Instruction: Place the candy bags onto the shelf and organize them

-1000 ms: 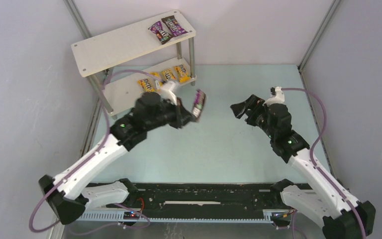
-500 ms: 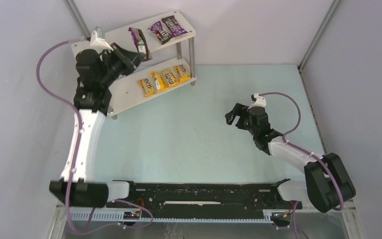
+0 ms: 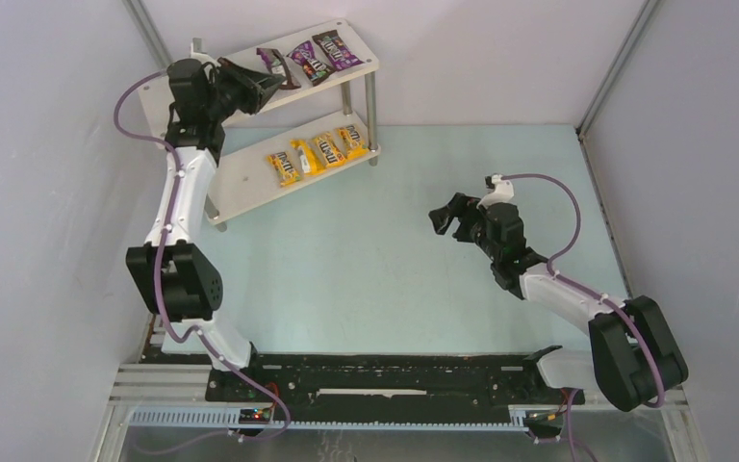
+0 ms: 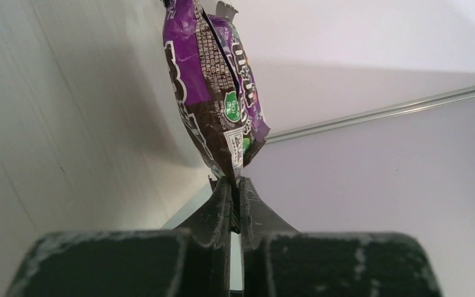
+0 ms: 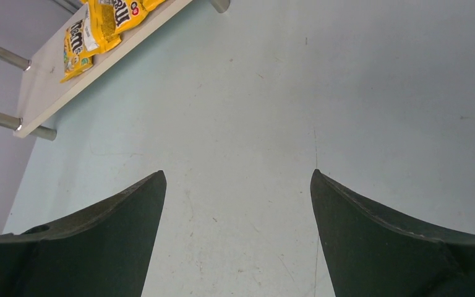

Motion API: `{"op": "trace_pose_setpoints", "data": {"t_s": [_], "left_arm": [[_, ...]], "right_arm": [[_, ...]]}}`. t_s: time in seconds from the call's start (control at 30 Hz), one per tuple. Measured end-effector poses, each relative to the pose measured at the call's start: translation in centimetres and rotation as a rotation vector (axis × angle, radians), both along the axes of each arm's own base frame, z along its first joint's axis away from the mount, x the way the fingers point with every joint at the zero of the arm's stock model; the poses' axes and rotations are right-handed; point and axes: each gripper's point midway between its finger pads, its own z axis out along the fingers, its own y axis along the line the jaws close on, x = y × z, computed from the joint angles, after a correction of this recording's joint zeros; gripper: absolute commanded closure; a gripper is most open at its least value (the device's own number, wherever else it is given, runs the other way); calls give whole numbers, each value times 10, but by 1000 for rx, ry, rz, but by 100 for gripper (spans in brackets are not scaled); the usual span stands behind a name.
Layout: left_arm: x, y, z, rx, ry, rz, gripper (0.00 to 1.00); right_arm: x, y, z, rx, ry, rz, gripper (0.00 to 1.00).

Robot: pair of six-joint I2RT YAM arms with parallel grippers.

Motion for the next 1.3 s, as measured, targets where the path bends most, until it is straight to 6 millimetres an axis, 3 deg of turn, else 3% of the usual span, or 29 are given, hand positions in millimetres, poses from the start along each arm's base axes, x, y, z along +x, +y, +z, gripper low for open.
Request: {"op": "trace_pose_setpoints", "data": {"t_s": [0.47, 0.8, 0.9, 1.13, 1.3], "left_arm": [[2, 0, 5, -68, 29, 7, 99], [15, 0, -15, -75, 76, 6, 88], [15, 0, -15, -63, 77, 6, 81], [15, 7, -7, 20, 58, 31, 41], [11, 11, -5, 86, 41, 50, 28]], "right_arm": [[4, -2, -5, 34, 23, 9, 5], [4, -3, -6, 47, 32, 10, 5], [5, -4, -6, 49, 35, 8, 6], [6, -5, -6, 59, 37, 5, 6], [6, -5, -7, 69, 43, 9, 6]]}}
